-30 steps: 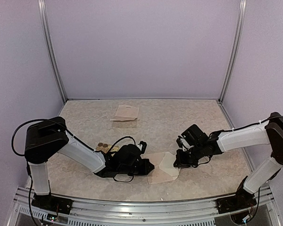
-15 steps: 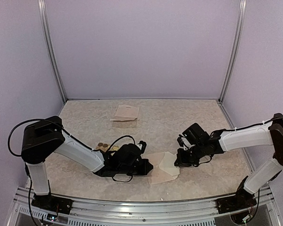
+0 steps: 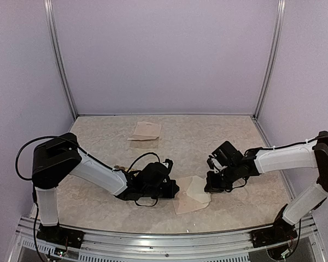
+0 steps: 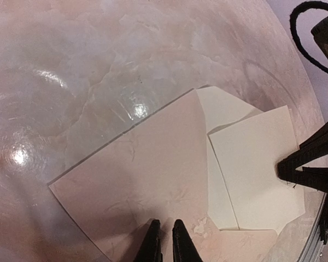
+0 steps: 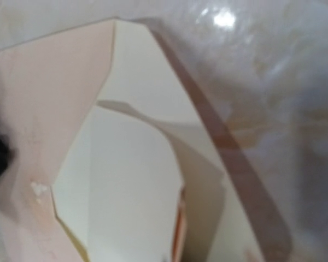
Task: Place the letter into the envelope and seal it
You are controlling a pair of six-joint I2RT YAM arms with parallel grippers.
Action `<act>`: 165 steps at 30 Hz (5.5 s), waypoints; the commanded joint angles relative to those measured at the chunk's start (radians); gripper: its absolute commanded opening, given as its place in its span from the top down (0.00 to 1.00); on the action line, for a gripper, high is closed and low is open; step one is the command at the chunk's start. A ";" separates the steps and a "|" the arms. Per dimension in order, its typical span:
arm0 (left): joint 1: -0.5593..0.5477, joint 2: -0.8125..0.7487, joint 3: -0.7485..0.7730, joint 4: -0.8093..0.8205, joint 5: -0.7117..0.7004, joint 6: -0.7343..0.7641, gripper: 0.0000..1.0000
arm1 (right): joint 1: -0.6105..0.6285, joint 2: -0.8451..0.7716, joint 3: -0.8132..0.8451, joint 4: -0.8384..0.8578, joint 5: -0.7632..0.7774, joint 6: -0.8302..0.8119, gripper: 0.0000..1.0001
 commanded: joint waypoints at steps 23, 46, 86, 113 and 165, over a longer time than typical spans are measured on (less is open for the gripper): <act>-0.028 0.018 -0.002 -0.037 -0.032 0.006 0.93 | -0.021 0.118 0.129 -0.062 -0.026 -0.027 1.00; 0.034 -0.117 -0.077 -0.037 -0.023 -0.010 0.71 | -0.025 0.040 0.120 -0.173 0.055 -0.013 1.00; 0.022 0.012 -0.025 0.025 0.060 -0.023 0.80 | -0.025 0.114 0.093 -0.069 -0.029 -0.011 1.00; 0.015 -0.189 -0.103 0.000 -0.066 -0.048 0.67 | 0.019 -0.030 0.133 -0.175 0.048 -0.096 0.38; 0.000 0.003 -0.100 0.148 0.064 -0.173 0.63 | 0.174 0.239 0.191 0.015 0.089 -0.108 0.36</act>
